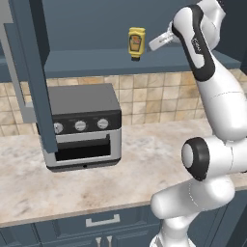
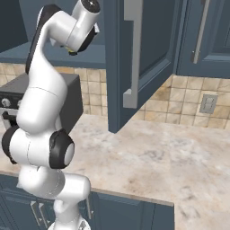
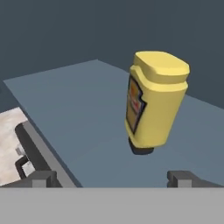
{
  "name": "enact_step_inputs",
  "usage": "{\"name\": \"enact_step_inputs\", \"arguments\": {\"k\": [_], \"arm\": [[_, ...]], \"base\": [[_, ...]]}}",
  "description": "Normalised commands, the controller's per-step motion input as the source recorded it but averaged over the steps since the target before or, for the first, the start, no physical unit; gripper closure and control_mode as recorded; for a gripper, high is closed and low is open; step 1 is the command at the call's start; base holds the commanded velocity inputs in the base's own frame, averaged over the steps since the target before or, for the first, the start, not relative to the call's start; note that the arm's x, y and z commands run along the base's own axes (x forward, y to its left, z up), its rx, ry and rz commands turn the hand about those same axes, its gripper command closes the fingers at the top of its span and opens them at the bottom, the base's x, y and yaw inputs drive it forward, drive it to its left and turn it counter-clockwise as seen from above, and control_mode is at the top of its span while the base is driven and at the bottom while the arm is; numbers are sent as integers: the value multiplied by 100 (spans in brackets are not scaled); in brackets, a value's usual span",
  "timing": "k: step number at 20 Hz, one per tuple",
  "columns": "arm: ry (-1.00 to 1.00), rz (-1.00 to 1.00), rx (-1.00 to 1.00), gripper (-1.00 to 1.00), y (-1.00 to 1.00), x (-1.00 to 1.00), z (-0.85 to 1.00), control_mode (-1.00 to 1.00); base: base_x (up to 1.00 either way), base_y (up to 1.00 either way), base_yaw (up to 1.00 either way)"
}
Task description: Move the mustard and ketchup from the cabinet to the dining counter.
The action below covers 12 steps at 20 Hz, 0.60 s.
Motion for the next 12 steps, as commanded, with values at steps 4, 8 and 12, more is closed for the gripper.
{"name": "enact_step_inputs", "arguments": {"k": [4,8,12], "arm": [[0,-2,0,-100,0,20,-2,-100],[0,-5,0,-100,0,24,-7,-100],[0,-4,0,-100,1,26,-6,-100]], "base": [[0,0,0],[0,0,0],[0,0,0]]}}
